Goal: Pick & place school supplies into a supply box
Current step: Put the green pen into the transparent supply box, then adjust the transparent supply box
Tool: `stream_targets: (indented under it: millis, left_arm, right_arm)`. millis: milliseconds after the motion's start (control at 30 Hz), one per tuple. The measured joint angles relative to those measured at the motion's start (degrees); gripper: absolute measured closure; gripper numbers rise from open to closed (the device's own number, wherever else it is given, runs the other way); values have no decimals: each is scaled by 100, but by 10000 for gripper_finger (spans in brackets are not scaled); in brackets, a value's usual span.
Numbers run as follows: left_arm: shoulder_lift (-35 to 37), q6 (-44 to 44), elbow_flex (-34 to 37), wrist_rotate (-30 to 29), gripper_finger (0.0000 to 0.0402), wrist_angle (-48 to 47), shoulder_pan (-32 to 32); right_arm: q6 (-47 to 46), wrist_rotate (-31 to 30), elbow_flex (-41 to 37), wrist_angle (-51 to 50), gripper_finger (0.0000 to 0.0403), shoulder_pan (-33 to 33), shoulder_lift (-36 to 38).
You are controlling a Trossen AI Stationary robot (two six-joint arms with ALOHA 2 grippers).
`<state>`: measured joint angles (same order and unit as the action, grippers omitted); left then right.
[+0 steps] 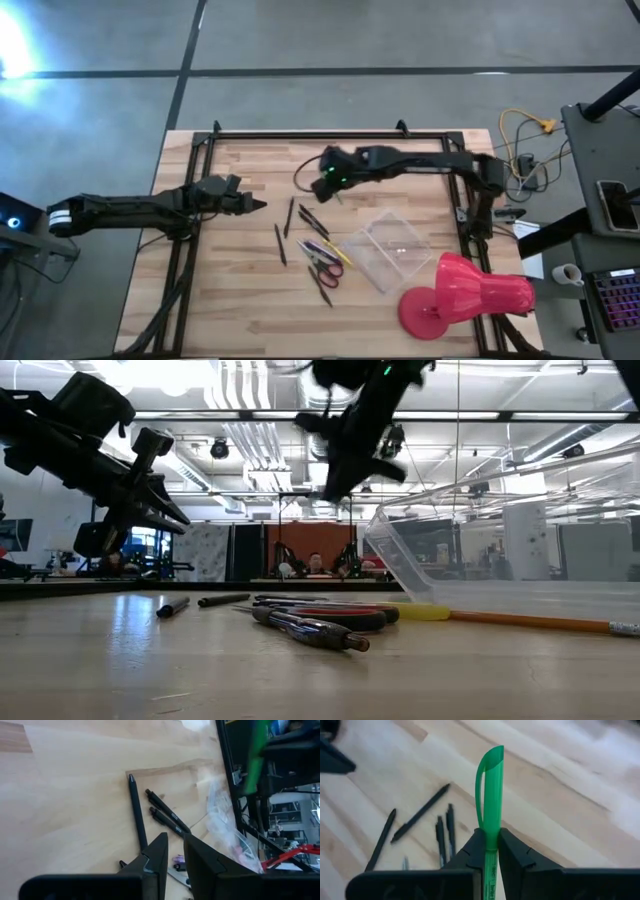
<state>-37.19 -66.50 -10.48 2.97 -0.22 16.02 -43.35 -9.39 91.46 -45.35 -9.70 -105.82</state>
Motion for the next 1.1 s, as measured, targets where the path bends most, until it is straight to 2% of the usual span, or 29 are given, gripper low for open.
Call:
stream_targets:
  millis: [167, 233, 533, 667, 833, 1100]
  left_arm:
    - [0, 142, 2, 3, 356, -2, -1]
    - [-9, 149, 0, 5, 356, 8, -1]
    - [-17, 236, 2, 7, 356, 1, -1]
    - [-17, 236, 2, 7, 356, -1, -1]
    - [-17, 236, 2, 8, 356, 0, 0]
    - [-17, 236, 2, 10, 356, -3, 1]
  right_arm:
    - [-85, 52, -65, -1548, 383, 122, 363]
    - [-215, 276, -131, -1913, 383, 181, 380]
    - [-1047, 1450, -733, -2134, 388, 1021, 449]
    - [-1604, 1525, -1080, -2484, 394, 1542, 511]
    - [-2475, 1620, -1578, -2343, 397, 2073, 885]
    - [-3392, 1742, -2223, -826, 395, 2529, 1287]
